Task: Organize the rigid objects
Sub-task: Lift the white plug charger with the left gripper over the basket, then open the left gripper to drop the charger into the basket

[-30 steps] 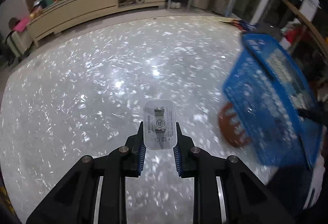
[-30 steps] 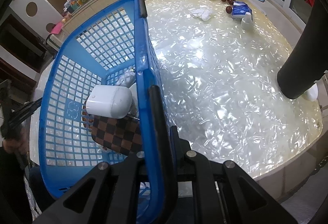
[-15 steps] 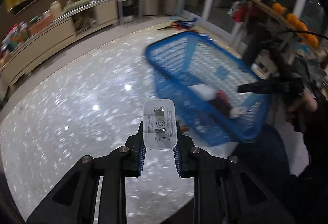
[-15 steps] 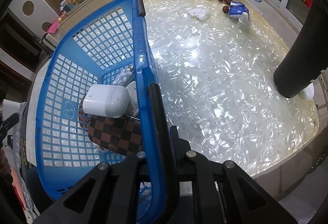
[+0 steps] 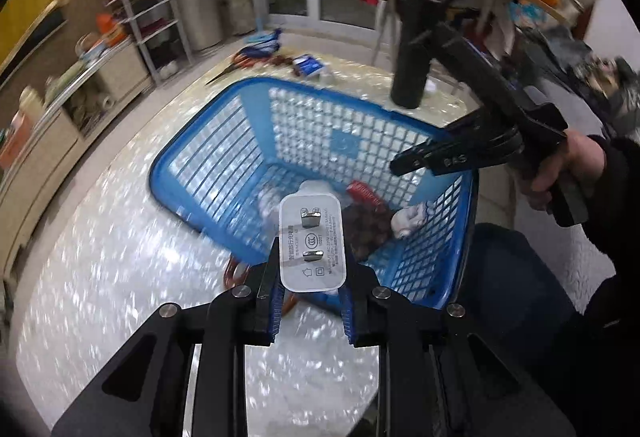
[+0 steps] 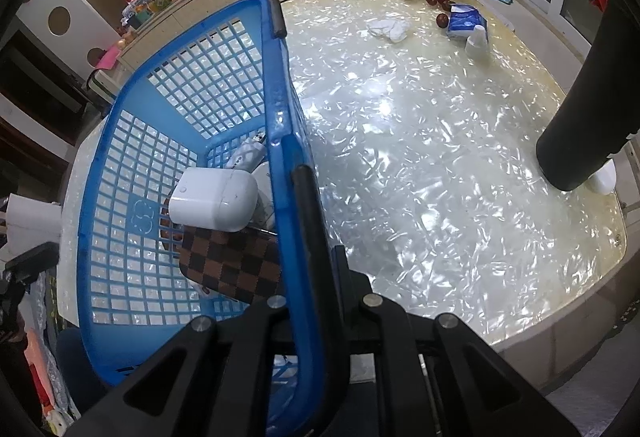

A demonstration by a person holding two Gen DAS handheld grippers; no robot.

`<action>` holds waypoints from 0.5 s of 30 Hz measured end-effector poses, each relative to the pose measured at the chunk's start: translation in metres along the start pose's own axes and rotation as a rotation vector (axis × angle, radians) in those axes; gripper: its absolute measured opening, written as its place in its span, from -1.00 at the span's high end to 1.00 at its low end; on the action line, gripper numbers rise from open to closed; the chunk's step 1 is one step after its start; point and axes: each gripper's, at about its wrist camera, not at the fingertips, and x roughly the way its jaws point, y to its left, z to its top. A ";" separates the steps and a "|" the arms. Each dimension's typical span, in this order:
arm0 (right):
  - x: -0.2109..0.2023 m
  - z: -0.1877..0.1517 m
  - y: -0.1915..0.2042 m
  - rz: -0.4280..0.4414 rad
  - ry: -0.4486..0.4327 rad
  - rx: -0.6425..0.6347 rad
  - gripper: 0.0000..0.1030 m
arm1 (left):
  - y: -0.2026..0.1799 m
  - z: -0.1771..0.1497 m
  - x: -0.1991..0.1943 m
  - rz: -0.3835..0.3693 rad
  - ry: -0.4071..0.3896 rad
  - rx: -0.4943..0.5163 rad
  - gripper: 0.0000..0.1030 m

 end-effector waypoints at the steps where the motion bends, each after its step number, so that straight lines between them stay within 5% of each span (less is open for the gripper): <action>1: 0.000 0.000 0.000 0.001 -0.001 0.001 0.86 | -0.003 0.003 0.004 -0.008 0.004 0.017 0.50; 15: 0.001 0.000 -0.003 0.020 -0.003 0.006 0.86 | -0.014 0.027 0.068 -0.082 0.046 0.129 0.50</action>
